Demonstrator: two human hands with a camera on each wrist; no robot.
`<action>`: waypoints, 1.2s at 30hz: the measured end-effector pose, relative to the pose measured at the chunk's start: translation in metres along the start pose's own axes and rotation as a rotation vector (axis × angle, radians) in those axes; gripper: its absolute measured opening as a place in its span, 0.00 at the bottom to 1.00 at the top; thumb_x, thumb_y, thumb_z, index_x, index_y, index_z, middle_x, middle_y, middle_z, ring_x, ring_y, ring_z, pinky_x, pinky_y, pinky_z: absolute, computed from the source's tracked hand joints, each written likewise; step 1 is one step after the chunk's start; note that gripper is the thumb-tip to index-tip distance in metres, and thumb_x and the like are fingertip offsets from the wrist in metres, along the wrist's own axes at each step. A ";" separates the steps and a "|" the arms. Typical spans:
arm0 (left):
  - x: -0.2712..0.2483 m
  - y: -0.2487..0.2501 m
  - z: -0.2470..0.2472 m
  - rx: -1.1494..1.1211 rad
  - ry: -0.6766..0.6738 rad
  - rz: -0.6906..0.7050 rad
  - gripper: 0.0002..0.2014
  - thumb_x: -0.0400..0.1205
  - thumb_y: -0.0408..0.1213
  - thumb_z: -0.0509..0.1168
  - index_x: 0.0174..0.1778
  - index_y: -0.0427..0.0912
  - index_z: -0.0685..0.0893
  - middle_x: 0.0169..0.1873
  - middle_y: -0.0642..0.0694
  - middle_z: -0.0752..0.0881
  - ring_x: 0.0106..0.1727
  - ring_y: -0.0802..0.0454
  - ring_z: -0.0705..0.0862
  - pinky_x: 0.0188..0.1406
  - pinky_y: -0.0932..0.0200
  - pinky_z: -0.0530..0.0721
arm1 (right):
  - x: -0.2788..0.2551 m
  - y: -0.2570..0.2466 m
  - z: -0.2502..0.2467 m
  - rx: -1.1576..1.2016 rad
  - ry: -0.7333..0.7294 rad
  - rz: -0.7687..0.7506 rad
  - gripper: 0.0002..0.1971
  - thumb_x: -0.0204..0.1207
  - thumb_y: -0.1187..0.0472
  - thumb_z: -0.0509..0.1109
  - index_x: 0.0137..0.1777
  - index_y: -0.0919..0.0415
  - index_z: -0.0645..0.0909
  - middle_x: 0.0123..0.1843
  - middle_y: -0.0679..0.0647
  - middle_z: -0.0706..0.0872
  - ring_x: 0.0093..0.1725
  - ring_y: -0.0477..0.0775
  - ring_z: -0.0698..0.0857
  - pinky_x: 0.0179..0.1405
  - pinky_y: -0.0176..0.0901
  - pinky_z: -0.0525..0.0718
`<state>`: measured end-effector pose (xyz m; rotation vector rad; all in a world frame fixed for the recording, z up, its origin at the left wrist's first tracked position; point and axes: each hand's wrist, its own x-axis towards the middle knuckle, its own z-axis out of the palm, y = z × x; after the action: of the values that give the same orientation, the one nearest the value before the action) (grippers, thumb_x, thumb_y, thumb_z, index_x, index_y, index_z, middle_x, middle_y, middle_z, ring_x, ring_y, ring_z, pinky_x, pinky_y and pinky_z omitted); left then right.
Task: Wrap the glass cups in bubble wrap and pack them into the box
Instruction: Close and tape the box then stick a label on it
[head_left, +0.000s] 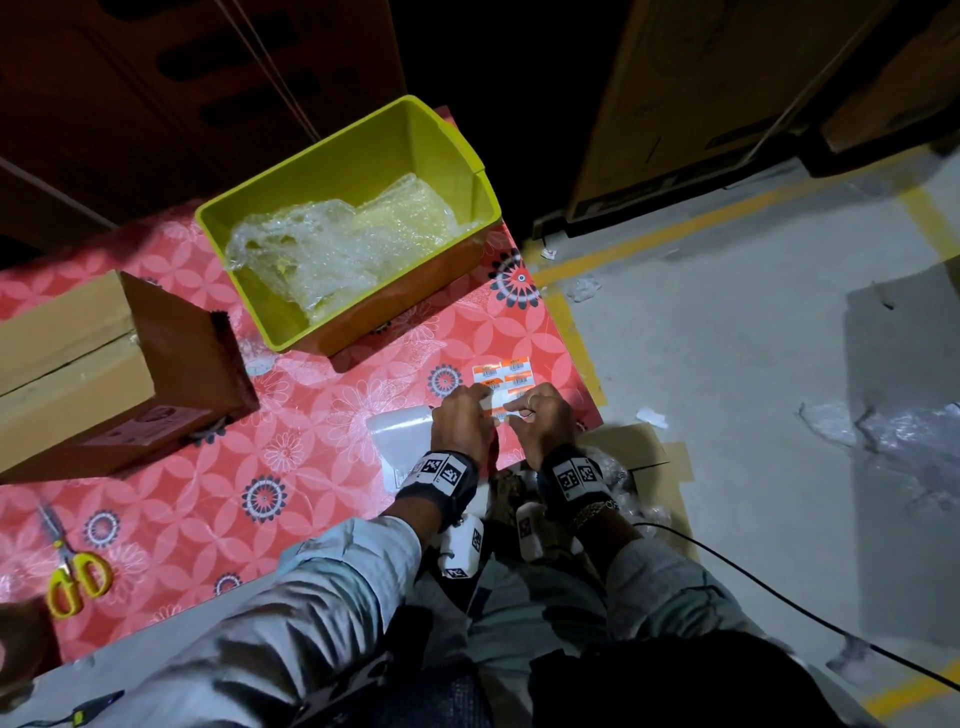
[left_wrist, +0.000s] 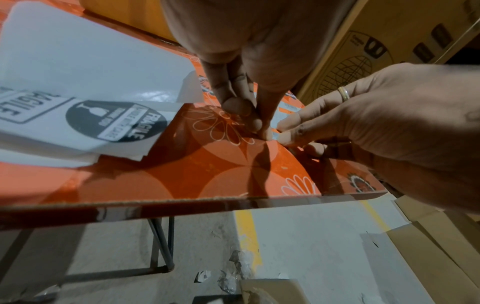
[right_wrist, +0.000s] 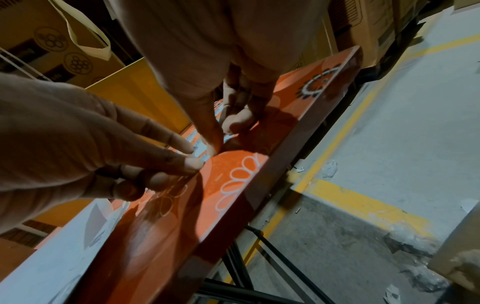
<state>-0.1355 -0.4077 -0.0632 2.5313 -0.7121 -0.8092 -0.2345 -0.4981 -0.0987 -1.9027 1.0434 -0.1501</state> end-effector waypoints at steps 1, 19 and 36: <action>0.000 -0.001 0.001 0.004 0.003 0.000 0.20 0.81 0.28 0.74 0.70 0.41 0.88 0.62 0.39 0.90 0.63 0.38 0.88 0.63 0.50 0.82 | 0.000 -0.001 0.001 -0.009 0.006 0.004 0.05 0.72 0.75 0.77 0.44 0.68 0.91 0.50 0.59 0.85 0.49 0.55 0.85 0.49 0.36 0.82; -0.001 -0.007 0.002 -0.010 0.005 -0.074 0.13 0.84 0.43 0.74 0.63 0.47 0.92 0.56 0.39 0.93 0.58 0.37 0.90 0.53 0.51 0.86 | -0.008 -0.002 0.006 0.147 0.036 0.116 0.09 0.73 0.72 0.74 0.45 0.57 0.82 0.52 0.59 0.88 0.52 0.56 0.88 0.55 0.50 0.88; 0.002 -0.007 -0.003 0.084 -0.046 -0.062 0.15 0.84 0.45 0.75 0.66 0.53 0.91 0.60 0.42 0.92 0.61 0.37 0.89 0.55 0.51 0.85 | 0.000 0.001 0.010 0.016 0.036 0.060 0.01 0.71 0.72 0.74 0.40 0.69 0.88 0.49 0.61 0.86 0.44 0.57 0.87 0.47 0.54 0.90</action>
<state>-0.1300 -0.4031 -0.0654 2.6296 -0.6989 -0.8786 -0.2303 -0.4914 -0.1050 -1.8590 1.1191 -0.1585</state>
